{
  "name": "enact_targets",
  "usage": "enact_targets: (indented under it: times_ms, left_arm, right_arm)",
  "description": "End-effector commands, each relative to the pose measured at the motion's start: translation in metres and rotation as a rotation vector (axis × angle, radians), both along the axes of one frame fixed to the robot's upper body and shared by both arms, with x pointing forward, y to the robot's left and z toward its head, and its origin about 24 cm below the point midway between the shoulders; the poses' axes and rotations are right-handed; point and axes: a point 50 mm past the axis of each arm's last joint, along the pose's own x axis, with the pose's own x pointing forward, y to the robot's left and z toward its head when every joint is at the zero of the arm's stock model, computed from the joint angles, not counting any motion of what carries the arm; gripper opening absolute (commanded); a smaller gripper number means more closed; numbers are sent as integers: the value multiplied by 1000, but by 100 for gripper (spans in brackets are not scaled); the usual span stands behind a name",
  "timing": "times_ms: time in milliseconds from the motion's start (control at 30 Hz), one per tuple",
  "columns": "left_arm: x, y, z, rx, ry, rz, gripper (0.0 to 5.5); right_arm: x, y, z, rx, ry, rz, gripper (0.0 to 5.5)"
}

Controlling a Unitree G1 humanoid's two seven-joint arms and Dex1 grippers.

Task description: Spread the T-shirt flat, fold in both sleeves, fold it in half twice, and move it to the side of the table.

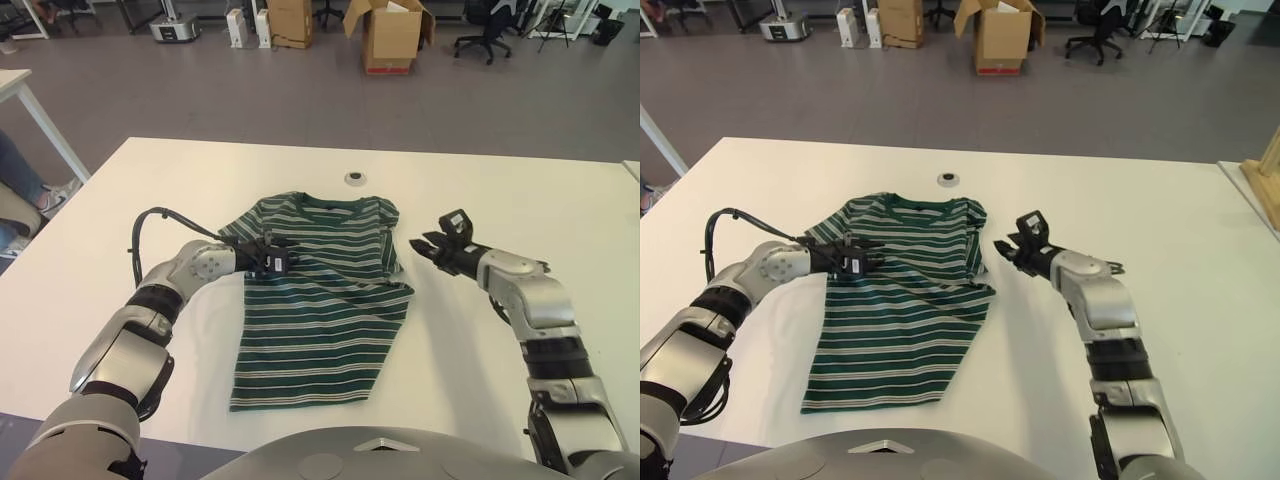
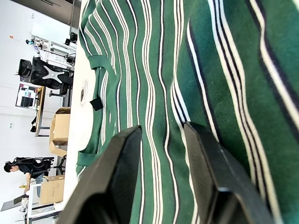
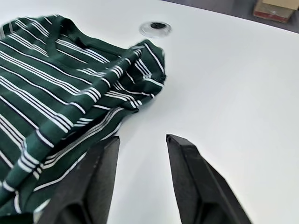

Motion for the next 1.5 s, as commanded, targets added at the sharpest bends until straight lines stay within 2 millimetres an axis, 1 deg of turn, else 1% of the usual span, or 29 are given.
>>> enact_targets:
  times_ms: [33, 100, 133, 200, 233, 300, 367, 433, 500, 533, 600, 667, 733, 833, 867, 933, 1000, 1067, 1100, 1167, 1200, 1267, 1300, 1333, 1400, 1433, 1500]
  left_arm:
    - [-2, -3, -9, 50, 38, -19, 167]
    - [-1, -5, -8, 49, 35, -24, 167]
    - [0, -5, -7, 50, 33, -25, 167]
    - [0, -6, -6, 49, 31, -27, 167]
    - [0, -5, -6, 48, 31, -28, 167]
    - [-1, -4, -6, 48, 31, -26, 167]
    - [-1, -1, -6, 49, 31, -21, 167]
    - [-1, 0, -5, 48, 27, -19, 167]
    - [-1, -2, -5, 41, 20, -30, 167]
    - [-1, -6, -4, 32, 17, -40, 167]
    - [-1, -11, -3, 19, 9, -58, 167]
    - [0, -16, -1, 2, -2, -66, 167]
    - [4, -21, 3, -16, -22, -64, 167]
    - [12, -25, 12, -49, -64, -42, 167]
    - [16, -25, 17, -55, -82, -31, 167]
    - [23, -19, 29, -47, -117, -13, 167]
    - [30, -7, 41, -12, -154, 10, 167]
    - [34, 2, 51, 13, -180, 23, 167]
    - [33, 3, 54, 11, -180, 11, 167]
    - [29, 2, 57, -26, -155, -24, 167]
    - [18, -1, 52, -59, -60, -62, 167]
    - [-15, -5, 40, -116, 183, -138, 167]
    - [-38, -8, 32, -116, 305, -199, 167]
    - [-56, -10, 26, -110, 397, -232, 167]
    - [-80, -16, 17, -123, 488, -260, 167]
    - [-88, -18, 13, -131, 515, -258, 167]
    - [-97, -21, 7, -128, 548, -247, 167]
  right_arm:
    - [14, 19, -10, 15, 7, 129, 184]
    - [16, 23, -17, 11, 26, 176, 184]
    - [17, 21, -23, -68, 17, 198, 184]
    - [18, 10, -37, -332, -12, 248, 184]
    - [18, 4, -42, -393, -8, 246, 184]
    - [19, -7, -47, -450, -2, 222, 184]
    - [22, -24, -48, -501, 4, 188, 184]
    - [30, -45, -42, -576, -20, 122, 184]
    - [42, -54, -31, -617, -93, 52, 184]
    - [49, -54, -25, -617, -141, 1, 184]
    - [57, -51, -20, -608, -205, -54, 184]
    - [60, -42, -17, -514, -244, -64, 184]
    - [60, -37, -6, -371, -294, -64, 184]
    - [57, -43, 15, -216, -359, -87, 184]
    - [53, -46, 21, -181, -363, -81, 184]
    - [39, -54, 28, -154, -353, -44, 184]
    - [19, -59, 32, -133, -321, -7, 184]
    - [-1, -58, 32, -114, -273, 49, 184]
    - [-11, -55, 31, -99, -239, 93, 184]
    - [-29, -51, 31, -80, -175, 165, 184]
    - [-41, -49, 27, -80, -126, 203, 184]
    - [-64, -50, 15, -108, -30, 262, 184]
    - [-73, -51, 10, -125, 6, 271, 184]
    - [-77, -53, 7, -134, 21, 265, 184]
    - [-77, -50, 6, -113, 7, 242, 184]
    - [-77, -44, 7, -77, -5, 245, 184]
    - [-80, -30, 6, -34, -8, 276, 184]
